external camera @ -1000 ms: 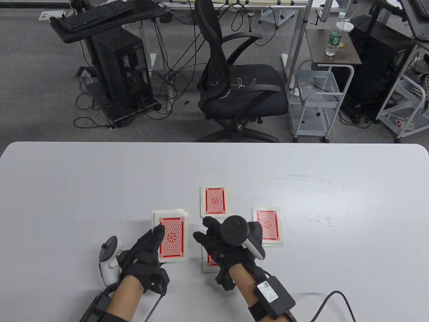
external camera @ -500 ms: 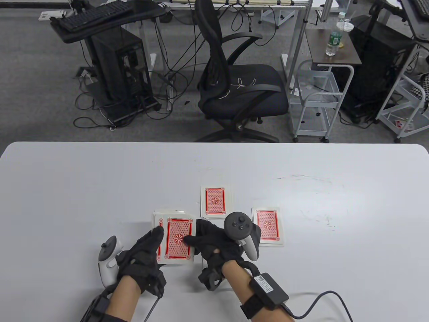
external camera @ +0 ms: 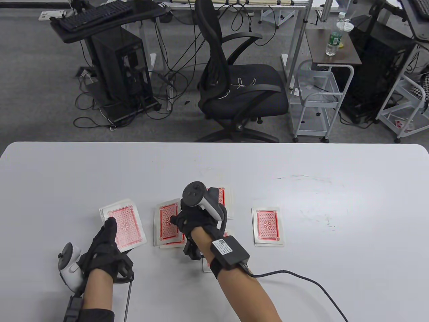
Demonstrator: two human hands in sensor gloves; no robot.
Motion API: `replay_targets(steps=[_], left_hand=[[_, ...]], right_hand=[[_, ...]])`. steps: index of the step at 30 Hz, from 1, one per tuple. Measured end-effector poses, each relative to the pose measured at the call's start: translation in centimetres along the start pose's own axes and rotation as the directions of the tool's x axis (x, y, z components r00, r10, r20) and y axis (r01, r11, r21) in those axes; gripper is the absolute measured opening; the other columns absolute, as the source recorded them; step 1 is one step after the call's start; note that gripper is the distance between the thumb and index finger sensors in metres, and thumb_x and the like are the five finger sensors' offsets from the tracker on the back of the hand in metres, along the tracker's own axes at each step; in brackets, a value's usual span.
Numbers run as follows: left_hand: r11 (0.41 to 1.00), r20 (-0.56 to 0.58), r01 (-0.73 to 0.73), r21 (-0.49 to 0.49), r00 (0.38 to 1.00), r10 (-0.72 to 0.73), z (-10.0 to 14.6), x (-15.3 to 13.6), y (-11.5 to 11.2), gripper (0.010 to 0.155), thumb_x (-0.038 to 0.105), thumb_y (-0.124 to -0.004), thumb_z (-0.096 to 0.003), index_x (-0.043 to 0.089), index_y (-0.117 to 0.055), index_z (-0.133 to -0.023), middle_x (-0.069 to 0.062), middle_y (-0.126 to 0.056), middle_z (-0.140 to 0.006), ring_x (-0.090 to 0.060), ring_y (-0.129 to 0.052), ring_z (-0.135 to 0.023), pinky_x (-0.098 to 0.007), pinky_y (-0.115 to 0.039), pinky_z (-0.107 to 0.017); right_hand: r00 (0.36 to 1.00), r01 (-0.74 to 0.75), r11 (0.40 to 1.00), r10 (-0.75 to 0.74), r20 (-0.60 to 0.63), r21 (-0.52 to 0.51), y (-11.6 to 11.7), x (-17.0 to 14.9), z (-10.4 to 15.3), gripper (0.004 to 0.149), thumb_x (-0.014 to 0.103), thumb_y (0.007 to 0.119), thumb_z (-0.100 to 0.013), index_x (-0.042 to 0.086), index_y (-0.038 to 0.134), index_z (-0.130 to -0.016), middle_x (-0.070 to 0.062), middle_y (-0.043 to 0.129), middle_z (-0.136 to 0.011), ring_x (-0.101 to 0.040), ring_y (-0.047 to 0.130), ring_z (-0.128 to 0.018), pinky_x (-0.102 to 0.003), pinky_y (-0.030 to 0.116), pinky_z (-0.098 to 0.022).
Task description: Four-player card dealing with fan arrangement
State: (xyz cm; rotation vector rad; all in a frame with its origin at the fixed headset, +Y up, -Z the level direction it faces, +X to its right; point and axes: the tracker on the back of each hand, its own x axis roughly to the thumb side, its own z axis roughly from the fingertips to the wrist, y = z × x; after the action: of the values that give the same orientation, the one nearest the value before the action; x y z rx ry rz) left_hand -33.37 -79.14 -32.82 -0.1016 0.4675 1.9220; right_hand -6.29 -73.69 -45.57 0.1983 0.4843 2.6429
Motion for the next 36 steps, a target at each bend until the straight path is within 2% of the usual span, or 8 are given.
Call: replay_targets(steps=[5, 10, 12, 16, 19, 22, 32, 36], left_hand=[[1.0, 0.008, 0.012, -0.026, 1.0, -0.012, 0.0, 0.0, -0.7, 0.049, 0.057, -0.077, -0.0487, 0.033, -0.077, -0.092, 0.008, -0.094, -0.087, -0.024, -0.103, -0.073, -0.043, -0.089, -0.053], [1.0, 0.007, 0.015, -0.025, 1.0, -0.015, -0.1, -0.2, -0.6, 0.049, 0.057, -0.077, -0.0488, 0.033, -0.077, -0.092, 0.008, -0.094, -0.087, -0.024, -0.103, -0.073, -0.043, -0.089, -0.052], [1.0, 0.007, 0.015, -0.027, 1.0, -0.015, -0.1, -0.3, -0.8, 0.049, 0.057, -0.077, -0.0488, 0.033, -0.077, -0.091, 0.008, -0.094, -0.087, -0.024, -0.103, -0.072, -0.043, -0.089, -0.052], [0.998, 0.007, 0.014, -0.057, 1.0, -0.014, -0.1, -0.4, -1.5, 0.049, 0.057, -0.077, -0.0489, 0.033, -0.077, -0.092, 0.008, -0.094, -0.087, -0.024, -0.103, -0.073, -0.043, -0.089, -0.052], [0.996, 0.008, 0.006, -0.086, 1.0, -0.005, 0.2, -0.6, -2.2, 0.049, 0.057, -0.077, -0.049, 0.033, -0.077, -0.092, 0.008, -0.094, -0.087, -0.024, -0.103, -0.073, -0.043, -0.089, -0.052], [0.993, 0.007, 0.005, -0.12, 1.0, -0.004, 0.5, -0.8, -3.1, 0.049, 0.057, -0.078, -0.0488, 0.033, -0.077, -0.091, 0.008, -0.094, -0.086, -0.023, -0.103, -0.072, -0.043, -0.089, -0.052], [0.982, -0.004, 0.037, -0.187, 0.999, -0.038, 1.4, -1.4, -4.9, 0.048, 0.055, -0.08, -0.0475, 0.033, -0.078, -0.09, 0.009, -0.094, -0.086, -0.023, -0.103, -0.072, -0.043, -0.089, -0.052], [0.975, -0.01, 0.035, -0.22, 0.999, -0.038, 1.5, -1.3, -5.1, 0.048, 0.055, -0.079, -0.0473, 0.033, -0.078, -0.091, 0.008, -0.094, -0.086, -0.023, -0.103, -0.072, -0.043, -0.089, -0.052]], right_hand=[[0.912, -0.407, 0.913, 0.405, -0.067, -0.01, 2.4, 1.1, -1.6, 0.079, 0.044, 0.09, -0.047, -0.002, 0.056, -0.102, 0.002, 0.093, -0.062, -0.006, 0.096, -0.021, -0.048, 0.081, -0.042], [0.885, -0.465, 0.885, 0.462, -0.054, -0.041, 2.4, 1.6, -1.3, 0.075, 0.047, 0.088, -0.048, 0.003, 0.06, -0.102, 0.003, 0.093, -0.062, -0.006, 0.096, -0.022, -0.048, 0.08, -0.042], [0.916, -0.4, 0.914, 0.399, -0.025, -0.063, 1.4, 1.9, -0.6, 0.074, 0.047, 0.086, -0.049, 0.004, 0.059, -0.103, 0.002, 0.091, -0.065, -0.007, 0.097, -0.025, -0.049, 0.079, -0.044], [0.994, -0.068, 0.995, 0.074, 0.08, -0.077, -1.3, 2.1, 1.5, 0.067, 0.047, 0.078, -0.056, 0.004, 0.06, -0.103, -0.005, 0.088, -0.074, -0.012, 0.1, -0.036, -0.051, 0.077, -0.047], [0.949, 0.216, 0.976, -0.215, 0.229, 0.024, -1.8, 2.3, 2.7, 0.062, 0.043, 0.071, -0.058, 0.006, 0.057, -0.105, -0.015, 0.075, -0.089, -0.022, 0.097, -0.054, -0.058, 0.07, -0.053], [0.883, 0.328, 0.929, -0.366, 0.295, 0.172, -0.9, 2.5, 3.7, 0.074, 0.05, 0.075, -0.056, 0.004, 0.047, -0.108, -0.02, 0.061, -0.097, -0.034, 0.087, -0.072, -0.064, 0.063, -0.057], [0.881, 0.408, 0.912, -0.384, 0.278, -0.034, -0.4, 1.3, 5.9, 0.061, 0.037, 0.093, -0.043, 0.009, 0.072, -0.093, -0.005, 0.087, -0.071, -0.02, 0.103, -0.046, -0.058, 0.073, -0.051], [0.833, 0.489, 0.872, -0.473, 0.287, 0.018, -1.1, -0.3, 5.5, 0.059, 0.033, 0.092, -0.044, 0.007, 0.073, -0.093, -0.002, 0.095, -0.067, -0.021, 0.109, -0.048, -0.056, 0.076, -0.052]])
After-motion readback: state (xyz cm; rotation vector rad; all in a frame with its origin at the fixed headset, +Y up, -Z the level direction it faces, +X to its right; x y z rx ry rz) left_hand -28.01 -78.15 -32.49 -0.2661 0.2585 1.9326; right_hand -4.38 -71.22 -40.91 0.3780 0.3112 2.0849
